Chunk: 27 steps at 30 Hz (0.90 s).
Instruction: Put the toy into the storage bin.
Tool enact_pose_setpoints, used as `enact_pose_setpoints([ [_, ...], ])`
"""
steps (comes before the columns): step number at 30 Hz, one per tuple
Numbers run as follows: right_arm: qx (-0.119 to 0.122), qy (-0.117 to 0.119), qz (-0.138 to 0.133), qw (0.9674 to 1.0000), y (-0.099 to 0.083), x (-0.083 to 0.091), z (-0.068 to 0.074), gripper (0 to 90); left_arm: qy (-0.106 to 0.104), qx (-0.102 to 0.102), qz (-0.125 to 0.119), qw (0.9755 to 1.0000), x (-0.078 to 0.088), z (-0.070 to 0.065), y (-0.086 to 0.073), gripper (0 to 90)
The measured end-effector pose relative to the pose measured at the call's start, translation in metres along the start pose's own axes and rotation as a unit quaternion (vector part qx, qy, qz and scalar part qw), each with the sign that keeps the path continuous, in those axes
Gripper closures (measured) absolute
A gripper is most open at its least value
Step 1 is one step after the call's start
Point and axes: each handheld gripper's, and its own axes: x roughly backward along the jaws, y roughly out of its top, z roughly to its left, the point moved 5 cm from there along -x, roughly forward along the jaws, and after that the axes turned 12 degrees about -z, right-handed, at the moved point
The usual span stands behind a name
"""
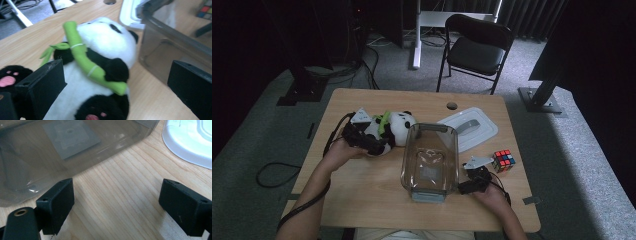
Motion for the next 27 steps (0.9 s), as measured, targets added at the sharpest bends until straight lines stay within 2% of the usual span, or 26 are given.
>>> enact_pose_setpoints([
  [1, 0.000, 0.000, 0.000, 1.0000, 0.000, 0.000, 0.000, 12.5, 0.007, 0.003, 0.003, 1.0000, -0.002, 0.003, 0.000, 1.9],
  [4, 0.000, 0.000, 0.000, 1.0000, 0.000, 0.000, 0.000, 12.5, 0.009, 0.022, -0.001, 0.9997, -0.007, 0.011, 0.000, 1.9],
  [8, 0.000, 0.000, 0.000, 1.0000, 0.000, 0.000, 0.000, 12.5, 0.010, 0.022, 0.011, 0.9996, -0.016, 0.019, -0.001, 1.9],
  [11, 0.000, 0.000, 0.000, 1.0000, 0.000, 0.000, 0.000, 12.6, 0.010, 0.027, 0.017, 0.9994, -0.023, 0.025, 0.001, 5.6],
  [13, 0.000, 0.000, 0.000, 1.0000, 0.000, 0.000, 0.000, 12.5, 0.021, 0.028, 0.028, 0.9990, -0.027, 0.028, 0.001, 5.6],
  [18, 0.000, 0.000, 0.000, 1.0000, 0.000, 0.000, 0.000, 12.5, -0.009, 0.065, 0.022, 0.9976, -0.035, 0.036, -0.002, 15.6],
  [20, 0.000, 0.000, 0.000, 1.0000, 0.000, 0.000, 0.000, 12.5, -0.012, 0.066, 0.030, 0.9973, -0.038, 0.038, -0.006, 20.5],
  [22, 0.000, 0.000, 0.000, 1.0000, 0.000, 0.000, 0.000, 12.5, -0.019, 0.082, 0.030, 0.9960, -0.042, 0.039, -0.009, 22.5],
  [27, 0.000, 0.000, 0.000, 1.0000, 0.000, 0.000, 0.000, 12.6, 0.003, 0.085, 0.033, 0.9959, -0.045, 0.037, -0.011, 25.8],
])
